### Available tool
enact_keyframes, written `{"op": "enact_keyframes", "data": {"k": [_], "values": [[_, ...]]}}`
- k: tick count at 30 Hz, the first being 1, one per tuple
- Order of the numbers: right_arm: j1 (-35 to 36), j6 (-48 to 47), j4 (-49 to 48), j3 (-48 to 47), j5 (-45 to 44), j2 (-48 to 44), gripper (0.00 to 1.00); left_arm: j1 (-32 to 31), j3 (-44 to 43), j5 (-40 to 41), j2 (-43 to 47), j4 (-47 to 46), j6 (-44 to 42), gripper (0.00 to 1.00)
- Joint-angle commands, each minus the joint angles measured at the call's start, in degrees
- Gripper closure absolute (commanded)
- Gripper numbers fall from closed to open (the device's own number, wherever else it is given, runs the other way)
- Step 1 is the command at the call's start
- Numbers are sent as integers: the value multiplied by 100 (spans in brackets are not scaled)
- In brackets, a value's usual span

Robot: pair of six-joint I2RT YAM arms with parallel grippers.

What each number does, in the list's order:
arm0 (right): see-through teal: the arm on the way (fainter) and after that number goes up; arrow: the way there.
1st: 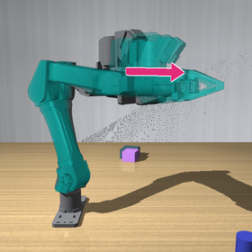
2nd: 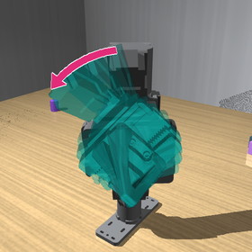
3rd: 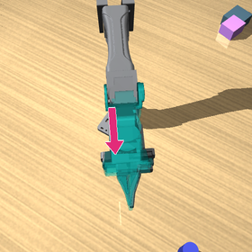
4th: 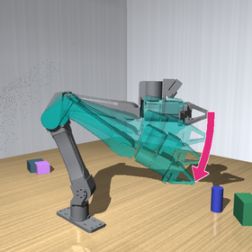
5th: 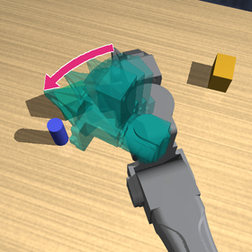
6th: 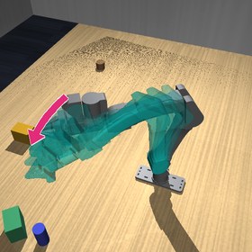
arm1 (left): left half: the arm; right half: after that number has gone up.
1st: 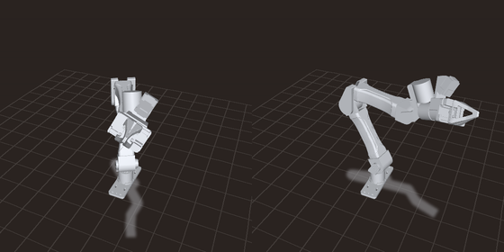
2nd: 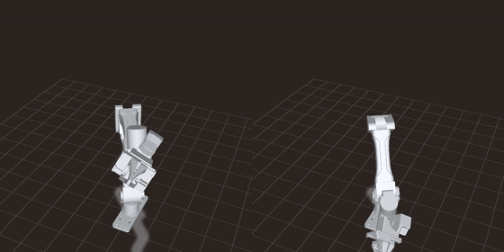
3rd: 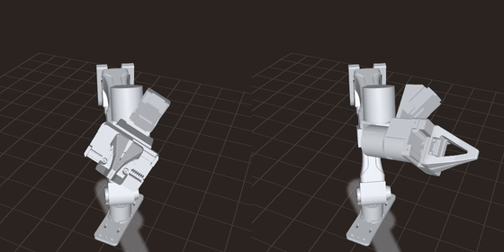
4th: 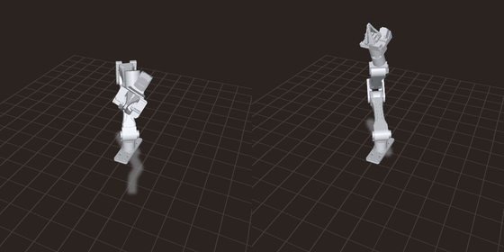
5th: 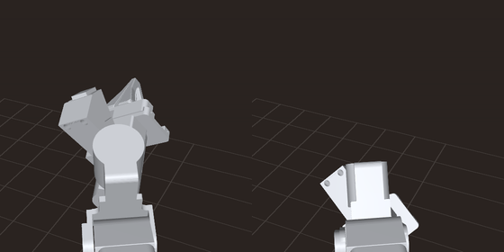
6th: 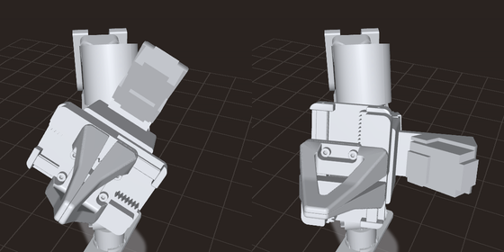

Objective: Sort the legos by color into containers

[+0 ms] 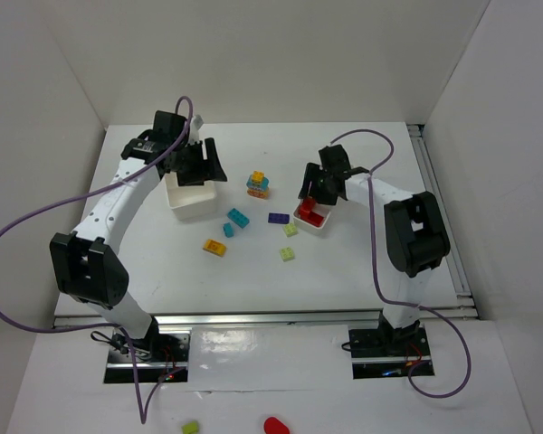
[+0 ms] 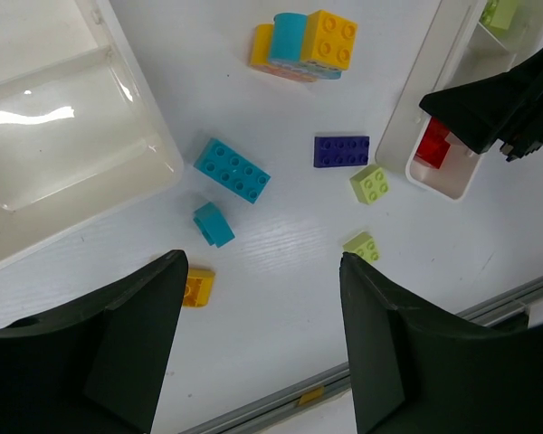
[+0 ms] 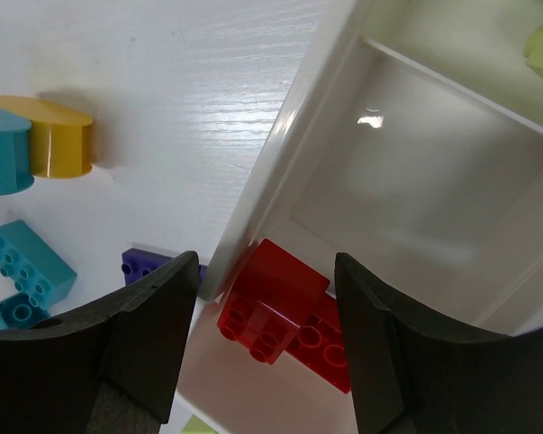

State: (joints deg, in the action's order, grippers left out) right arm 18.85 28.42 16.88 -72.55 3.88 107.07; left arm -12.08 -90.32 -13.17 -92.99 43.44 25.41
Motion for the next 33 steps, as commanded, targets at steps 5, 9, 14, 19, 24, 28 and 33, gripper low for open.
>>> {"op": "enact_keyframes", "data": {"k": [5, 9, 14, 19, 24, 28, 33], "values": [[57, -258, -194, 163, 201, -502, 35, 56, -126, -107, 1, -2, -133, 23], [57, -320, -194, 215, 87, -687, 38, 56, -179, -107, 0, -2, -133, 23], [110, -373, -133, 330, 25, -810, 39, 56, -179, -160, 0, -2, -133, 23], [215, -425, -19, 330, -106, -950, 40, 56, -179, -160, 0, -2, -133, 23], [478, -539, 113, 435, -711, -1485, 40, 56, -179, -160, 0, -2, -133, 23], [979, -653, 482, 672, -1064, -2003, 30, 56, -3, -55, 52, -2, -133, 23], [1988, -593, 535, 1470, -1197, -2559, 9, 56, 59, -115, 53, -64, -133, 23]]}}
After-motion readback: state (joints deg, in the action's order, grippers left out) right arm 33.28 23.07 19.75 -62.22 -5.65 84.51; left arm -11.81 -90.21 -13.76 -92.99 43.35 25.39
